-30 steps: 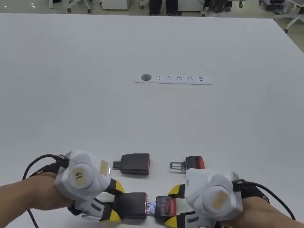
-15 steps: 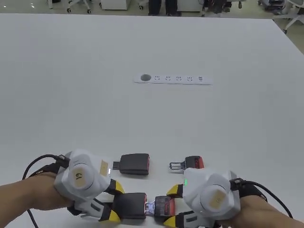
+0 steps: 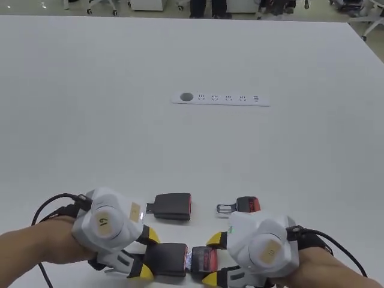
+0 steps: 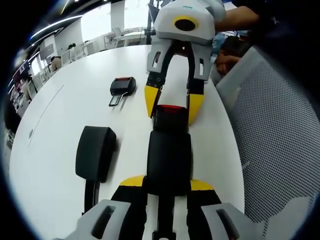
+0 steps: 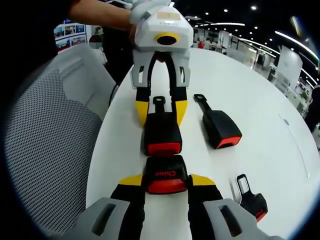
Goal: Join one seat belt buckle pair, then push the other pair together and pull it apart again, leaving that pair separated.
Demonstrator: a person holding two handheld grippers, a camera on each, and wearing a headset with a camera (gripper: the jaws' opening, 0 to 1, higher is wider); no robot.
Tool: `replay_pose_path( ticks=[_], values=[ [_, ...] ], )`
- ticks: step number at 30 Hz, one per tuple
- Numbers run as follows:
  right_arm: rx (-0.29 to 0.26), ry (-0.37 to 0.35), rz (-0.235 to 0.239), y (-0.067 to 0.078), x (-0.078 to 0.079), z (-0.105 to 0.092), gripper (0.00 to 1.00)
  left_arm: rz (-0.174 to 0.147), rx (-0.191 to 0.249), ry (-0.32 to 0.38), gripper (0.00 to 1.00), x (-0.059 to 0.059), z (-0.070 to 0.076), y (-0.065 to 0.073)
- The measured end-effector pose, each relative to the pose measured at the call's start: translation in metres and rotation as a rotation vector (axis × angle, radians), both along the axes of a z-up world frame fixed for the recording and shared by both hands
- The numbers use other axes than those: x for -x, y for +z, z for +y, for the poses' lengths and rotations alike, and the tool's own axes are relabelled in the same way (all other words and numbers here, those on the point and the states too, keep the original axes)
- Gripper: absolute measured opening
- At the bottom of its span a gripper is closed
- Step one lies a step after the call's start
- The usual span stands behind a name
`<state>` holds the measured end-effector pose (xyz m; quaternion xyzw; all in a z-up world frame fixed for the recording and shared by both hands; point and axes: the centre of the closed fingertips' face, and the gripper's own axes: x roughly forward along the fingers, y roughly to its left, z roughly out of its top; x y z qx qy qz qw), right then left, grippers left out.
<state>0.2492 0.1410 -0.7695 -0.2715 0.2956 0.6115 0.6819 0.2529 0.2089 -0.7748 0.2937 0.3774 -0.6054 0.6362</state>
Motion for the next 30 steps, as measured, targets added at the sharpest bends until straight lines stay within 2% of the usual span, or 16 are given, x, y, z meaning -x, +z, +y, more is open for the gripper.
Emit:
replay_pose_path(
  ticks=[5, 9, 11, 13, 14, 17, 19, 26, 30],
  values=[
    [0.004, 0.017, -0.007, 0.001, 0.001, -0.003, 0.29, 0.003, -0.003, -0.01, 0.3, -0.001, 0.002, 0.0],
    [-0.02, 0.025, -0.006, 0.003, 0.001, -0.008, 0.28, 0.006, 0.011, -0.01, 0.3, -0.001, 0.003, 0.0],
    [-0.034, 0.024, -0.001, 0.003, 0.001, -0.008, 0.28, 0.002, 0.004, -0.014, 0.31, -0.001, 0.001, 0.0],
    [-0.015, 0.034, -0.013, 0.002, 0.0, -0.007, 0.28, -0.013, -0.023, -0.024, 0.31, -0.001, 0.001, -0.001],
    [0.003, 0.047, -0.028, 0.002, 0.0, -0.007, 0.28, -0.009, -0.023, -0.021, 0.31, -0.001, 0.001, -0.001],
    [-0.006, 0.051, -0.02, 0.002, 0.0, -0.01, 0.28, -0.012, -0.025, -0.028, 0.3, 0.0, 0.001, -0.001],
    [-0.02, 0.052, -0.008, 0.004, -0.003, -0.011, 0.28, 0.002, -0.015, -0.019, 0.31, 0.0, 0.002, 0.0],
    [0.011, 0.06, -0.021, 0.002, -0.005, -0.01, 0.29, -0.009, -0.044, -0.033, 0.31, 0.001, 0.002, -0.001],
    [-0.014, 0.058, -0.012, 0.003, -0.004, -0.012, 0.29, -0.005, -0.023, -0.025, 0.31, 0.002, 0.002, -0.001]
  ],
)
